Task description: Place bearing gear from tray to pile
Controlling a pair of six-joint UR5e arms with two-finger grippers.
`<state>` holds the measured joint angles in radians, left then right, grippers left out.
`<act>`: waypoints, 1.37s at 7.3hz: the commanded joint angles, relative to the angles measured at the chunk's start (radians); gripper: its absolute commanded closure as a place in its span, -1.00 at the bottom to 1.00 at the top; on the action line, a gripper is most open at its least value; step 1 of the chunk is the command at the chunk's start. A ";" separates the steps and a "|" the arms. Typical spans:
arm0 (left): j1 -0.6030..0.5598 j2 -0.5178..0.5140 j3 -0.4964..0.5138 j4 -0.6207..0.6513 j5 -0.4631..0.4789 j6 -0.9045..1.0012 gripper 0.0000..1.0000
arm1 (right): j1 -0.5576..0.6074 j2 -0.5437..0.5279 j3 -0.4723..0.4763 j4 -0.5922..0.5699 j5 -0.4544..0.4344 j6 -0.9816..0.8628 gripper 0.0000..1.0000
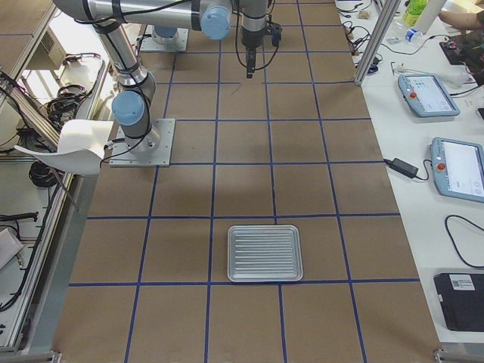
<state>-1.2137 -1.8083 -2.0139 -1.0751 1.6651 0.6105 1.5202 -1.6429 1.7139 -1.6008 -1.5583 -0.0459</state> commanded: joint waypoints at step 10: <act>0.062 0.071 -0.040 0.014 -0.031 0.091 -1.00 | 0.001 -0.003 0.001 0.002 0.000 0.000 -1.00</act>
<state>-1.1485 -1.7666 -2.0598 -1.0363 1.6561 0.7079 1.5204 -1.6449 1.7160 -1.5980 -1.5576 -0.0460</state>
